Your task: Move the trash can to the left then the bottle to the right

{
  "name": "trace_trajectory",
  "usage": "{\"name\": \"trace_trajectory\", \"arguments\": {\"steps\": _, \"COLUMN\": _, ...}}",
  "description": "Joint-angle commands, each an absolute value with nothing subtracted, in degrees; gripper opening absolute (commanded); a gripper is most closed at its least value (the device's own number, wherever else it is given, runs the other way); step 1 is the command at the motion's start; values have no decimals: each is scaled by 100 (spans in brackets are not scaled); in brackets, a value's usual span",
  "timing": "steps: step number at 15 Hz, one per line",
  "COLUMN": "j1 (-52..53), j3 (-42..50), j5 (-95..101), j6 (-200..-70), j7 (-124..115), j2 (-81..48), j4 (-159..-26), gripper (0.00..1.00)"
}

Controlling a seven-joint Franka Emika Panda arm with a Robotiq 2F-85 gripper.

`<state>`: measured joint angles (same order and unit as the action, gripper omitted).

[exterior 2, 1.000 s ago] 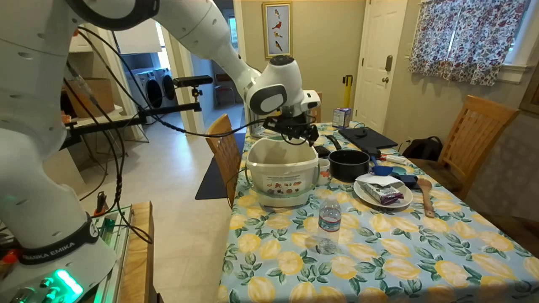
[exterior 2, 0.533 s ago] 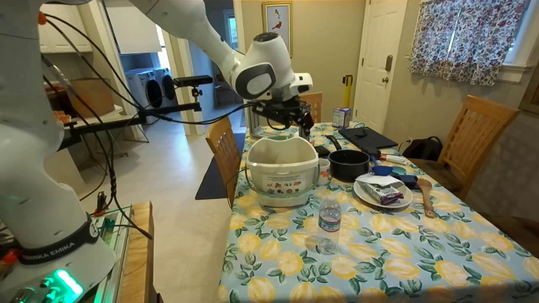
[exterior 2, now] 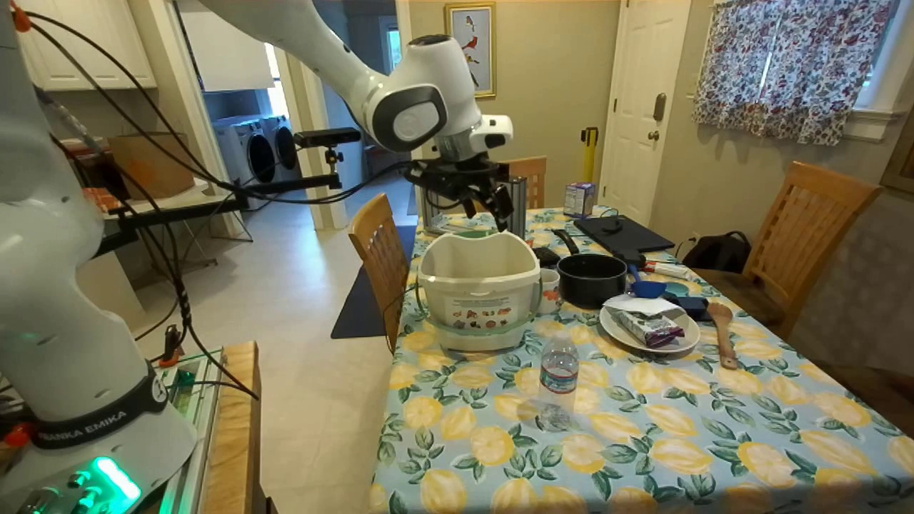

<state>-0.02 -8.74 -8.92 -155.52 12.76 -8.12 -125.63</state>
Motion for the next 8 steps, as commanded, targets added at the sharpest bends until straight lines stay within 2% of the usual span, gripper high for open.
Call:
{"name": "trace_trajectory", "arguments": {"steps": 1, "j1": 133, "j3": -725, "j5": -739, "j6": -15364, "j7": 1038, "j2": -416, "j4": -12890, "gripper": 100}}
{"name": "trace_trajectory", "arguments": {"steps": 8, "j1": 130, "j3": -735, "j5": -894, "j6": -15453, "j7": 1233, "j2": -636, "j4": -12713, "gripper": 100}}
